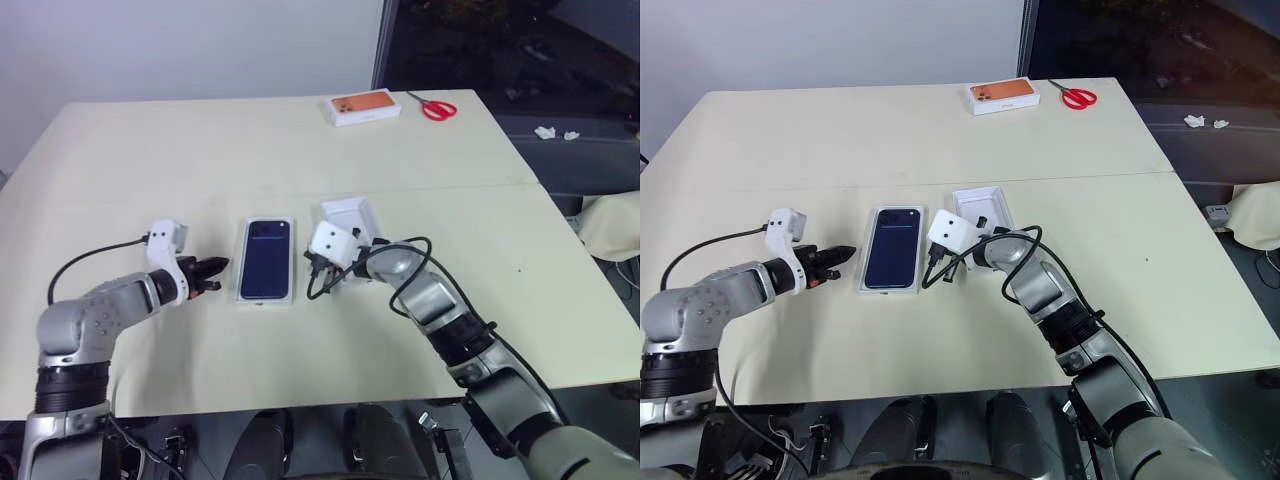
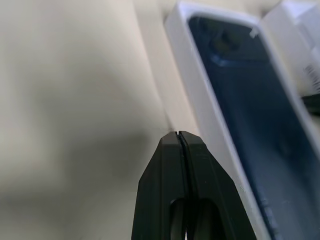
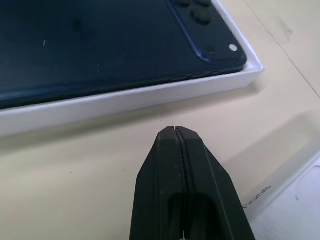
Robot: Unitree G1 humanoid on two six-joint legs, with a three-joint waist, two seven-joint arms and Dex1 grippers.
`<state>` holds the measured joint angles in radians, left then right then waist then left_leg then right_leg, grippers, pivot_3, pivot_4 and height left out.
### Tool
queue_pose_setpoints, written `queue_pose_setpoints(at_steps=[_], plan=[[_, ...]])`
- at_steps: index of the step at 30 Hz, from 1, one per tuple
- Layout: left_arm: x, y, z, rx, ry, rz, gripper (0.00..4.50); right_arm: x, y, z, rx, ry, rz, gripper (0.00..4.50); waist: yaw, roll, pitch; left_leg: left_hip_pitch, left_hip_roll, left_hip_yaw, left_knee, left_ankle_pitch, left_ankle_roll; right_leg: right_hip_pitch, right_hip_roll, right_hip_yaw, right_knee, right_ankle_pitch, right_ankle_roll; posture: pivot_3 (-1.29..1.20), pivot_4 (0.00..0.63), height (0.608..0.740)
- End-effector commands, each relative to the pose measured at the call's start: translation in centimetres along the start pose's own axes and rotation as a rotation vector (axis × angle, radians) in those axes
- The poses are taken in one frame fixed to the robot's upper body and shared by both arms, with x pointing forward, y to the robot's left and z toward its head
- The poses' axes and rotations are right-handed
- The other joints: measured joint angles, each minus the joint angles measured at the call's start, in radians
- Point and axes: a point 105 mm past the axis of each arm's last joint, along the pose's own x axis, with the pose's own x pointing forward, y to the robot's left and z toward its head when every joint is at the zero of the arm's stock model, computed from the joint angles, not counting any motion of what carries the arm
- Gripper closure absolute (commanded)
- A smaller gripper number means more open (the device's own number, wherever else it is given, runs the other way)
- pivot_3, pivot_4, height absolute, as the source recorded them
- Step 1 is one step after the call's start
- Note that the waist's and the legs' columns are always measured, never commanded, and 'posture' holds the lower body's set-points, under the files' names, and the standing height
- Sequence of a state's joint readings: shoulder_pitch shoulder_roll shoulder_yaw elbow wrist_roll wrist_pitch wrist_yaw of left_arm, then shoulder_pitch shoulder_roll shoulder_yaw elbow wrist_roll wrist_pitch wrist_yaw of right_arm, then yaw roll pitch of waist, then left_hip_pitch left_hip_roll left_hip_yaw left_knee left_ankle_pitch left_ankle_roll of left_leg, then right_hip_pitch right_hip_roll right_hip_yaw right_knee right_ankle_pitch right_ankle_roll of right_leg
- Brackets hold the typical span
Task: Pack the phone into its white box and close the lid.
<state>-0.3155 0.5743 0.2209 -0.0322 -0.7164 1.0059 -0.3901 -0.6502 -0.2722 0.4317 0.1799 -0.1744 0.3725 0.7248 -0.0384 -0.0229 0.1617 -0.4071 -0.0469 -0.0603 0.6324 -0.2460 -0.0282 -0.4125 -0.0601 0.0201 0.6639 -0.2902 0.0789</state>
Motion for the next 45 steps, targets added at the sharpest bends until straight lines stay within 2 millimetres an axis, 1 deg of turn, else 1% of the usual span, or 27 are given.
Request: queue_pose_setpoints(at_steps=[1,3,6,9,12,14,17,22,25,28,36,45], plan=[[0.4,1.3,-0.8,0.025,0.031,0.071,4.44,0.1,0.0,1.3,-0.033,-0.041,-0.011,4.5,0.0,0.0,0.0,0.0,0.0,0.0,0.0,0.0,0.0,0.0,0.0,0.0,0.0,0.0,0.0,0.0,0.15,0.74],[1.0,0.7,-1.4,0.003,0.05,0.036,4.44,0.2,-0.2,1.3,-0.03,-0.041,-0.016,4.5,0.0,0.001,-0.001,0.001,0.0,0.0,0.0,0.0,0.0,0.001,0.0,0.0,0.0,0.0,0.0,0.0,0.15,0.74],[2.0,-1.7,-2.4,0.015,0.094,-0.062,4.44,0.0,-0.4,1.1,-0.032,-0.036,-0.02,4.5,0.006,0.001,-0.001,0.003,0.0,0.0,0.0,0.0,0.0,0.003,0.0,0.0,0.0,0.0,0.0,0.0,0.15,0.74],[2.7,-3.7,-2.5,0.019,0.104,-0.14,4.44,-0.3,-0.8,1.2,-0.02,-0.039,-0.026,4.5,0.021,0.001,-0.001,0.003,-0.001,0.0,0.001,-0.001,0.001,0.004,-0.001,0.0,0.0,0.0,0.0,0.0,0.15,0.74],[3.5,-4.9,-2.2,0.042,0.108,-0.185,4.44,-0.8,-1.2,1.0,-0.022,-0.032,-0.027,4.5,0.031,0.001,-0.001,0.003,-0.002,0.0,0.002,-0.001,0.002,0.005,-0.002,-0.001,0.0,0.0,0.0,0.0,0.15,0.74],[3.9,-5.6,-1.9,0.063,0.113,-0.206,4.44,-1.3,-1.3,0.6,-0.03,-0.016,-0.022,4.5,0.035,0.001,-0.001,0.002,-0.005,-0.001,0.003,-0.001,0.002,0.005,-0.003,-0.001,0.0,0.0,0.0,0.0,0.15,0.74],[4.9,-6.6,-1.6,0.072,0.111,-0.237,4.44,-2.2,-1.6,-0.7,-0.039,0.022,-0.024,4.5,0.044,0.001,-0.001,0.002,-0.006,-0.002,0.003,-0.001,0.003,0.006,-0.004,-0.001,0.0,0.0,0.0,0.0,0.15,0.74],[6.0,-8.2,-1.9,0.071,0.116,-0.277,4.44,-3.8,-2.1,-2.5,-0.031,0.075,-0.033,4.5,0.052,0.001,-0.001,0.001,-0.006,-0.002,0.007,-0.002,0.004,0.007,-0.004,-0.001,-0.001,0.0,0.0,0.0,0.15,0.74],[6.4,-9.3,-2.4,0.082,0.129,-0.309,4.44,-4.9,-2.5,-3.7,-0.026,0.114,-0.043,4.5,0.052,0.001,-0.001,0.0,-0.006,-0.002,0.01,-0.003,0.005,0.008,-0.004,-0.001,-0.001,0.0,0.0,0.0,0.15,0.74],[6.8,-10.2,-2.5,0.084,0.129,-0.329,4.44,-5.7,-2.9,-4.5,-0.015,0.135,-0.054,4.5,0.052,0.001,-0.001,0.0,-0.007,-0.002,0.014,-0.004,0.007,0.01,-0.004,-0.002,-0.001,0.0,0.0,0.0,0.15,0.74],[7.8,-11.8,-2.6,0.096,0.124,-0.364,4.44,-7.1,-3.9,-6.0,-0.016,0.183,-0.076,4.5,0.053,0.001,-0.001,0.0,-0.007,-0.002,0.015,-0.004,0.008,0.011,-0.005,-0.002,-0.001,0.0,0.0,0.0,0.15,0.74],[8.7,-12.1,-2.3,0.133,0.12,-0.379,4.44,-7.8,-3.9,-6.6,-0.006,0.203,-0.058,4.5,0.052,0.001,-0.001,0.0,-0.008,-0.002,0.016,-0.004,0.008,0.012,-0.005,-0.003,-0.002,0.0,0.0,0.0,0.15,0.74]])
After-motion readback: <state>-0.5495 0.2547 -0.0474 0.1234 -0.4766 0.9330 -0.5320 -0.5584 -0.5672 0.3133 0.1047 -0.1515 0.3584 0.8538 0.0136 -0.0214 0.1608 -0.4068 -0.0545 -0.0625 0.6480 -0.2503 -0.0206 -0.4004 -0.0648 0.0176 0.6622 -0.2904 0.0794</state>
